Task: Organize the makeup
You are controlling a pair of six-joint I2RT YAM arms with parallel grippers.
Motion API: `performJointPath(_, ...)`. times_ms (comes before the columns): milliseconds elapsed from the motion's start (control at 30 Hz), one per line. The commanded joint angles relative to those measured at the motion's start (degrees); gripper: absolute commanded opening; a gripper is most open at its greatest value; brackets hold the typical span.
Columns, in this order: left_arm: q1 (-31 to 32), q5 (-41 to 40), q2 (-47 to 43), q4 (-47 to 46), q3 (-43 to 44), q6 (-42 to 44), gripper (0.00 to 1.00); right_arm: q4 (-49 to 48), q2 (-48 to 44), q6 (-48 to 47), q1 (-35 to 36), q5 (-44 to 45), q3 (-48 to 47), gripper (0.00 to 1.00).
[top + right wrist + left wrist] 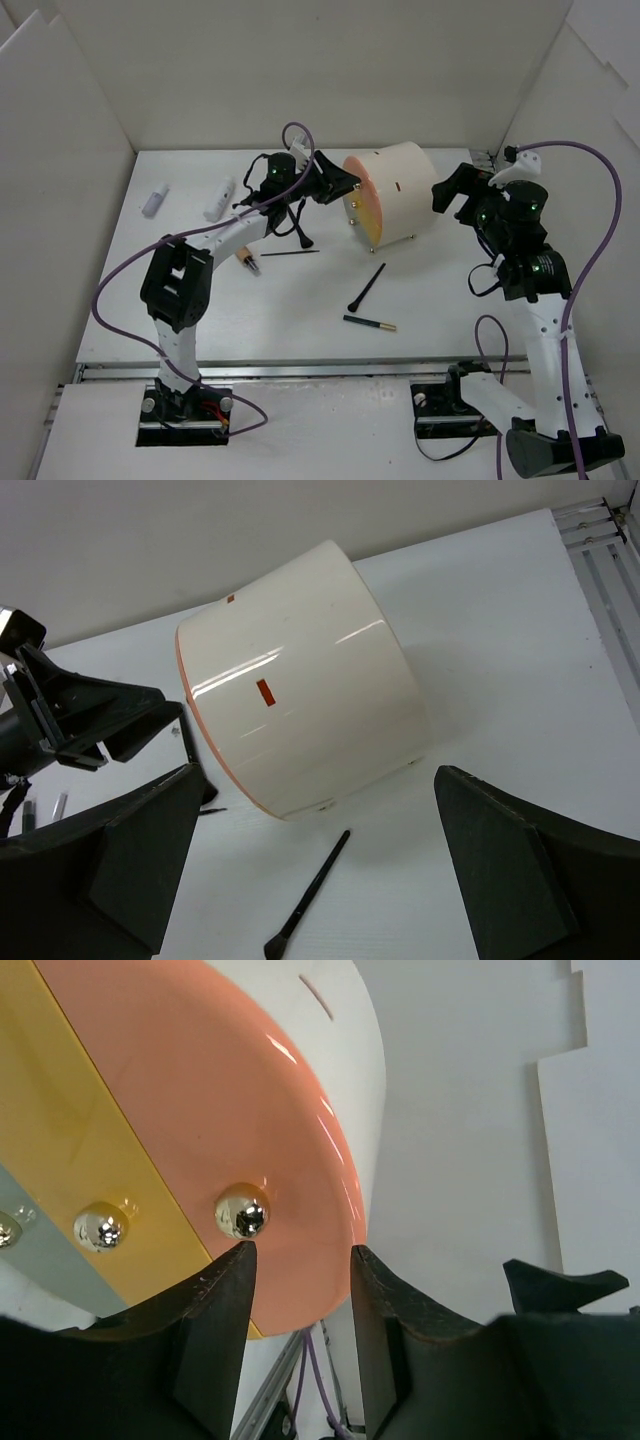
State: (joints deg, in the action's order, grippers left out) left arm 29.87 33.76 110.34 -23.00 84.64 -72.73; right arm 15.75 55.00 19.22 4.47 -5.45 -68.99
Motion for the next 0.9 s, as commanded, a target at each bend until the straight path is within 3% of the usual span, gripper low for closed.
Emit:
performJointPath(0,0.5,-2.2,-1.2,-1.2,4.1,0.5,0.38,-2.6,-1.6,-0.9,-0.5,-0.3,0.1,0.98)
performJointPath(267,0.5,-3.9,0.5,4.3,7.2,2.2,0.38,-2.2,-2.9,-1.6,-0.7,0.3,0.8,0.98)
performJointPath(867,0.5,-0.5,3.5,-2.8,7.6,-2.0,0.37,-1.9,-3.2,-2.5,-0.7,0.3,1.0,0.98)
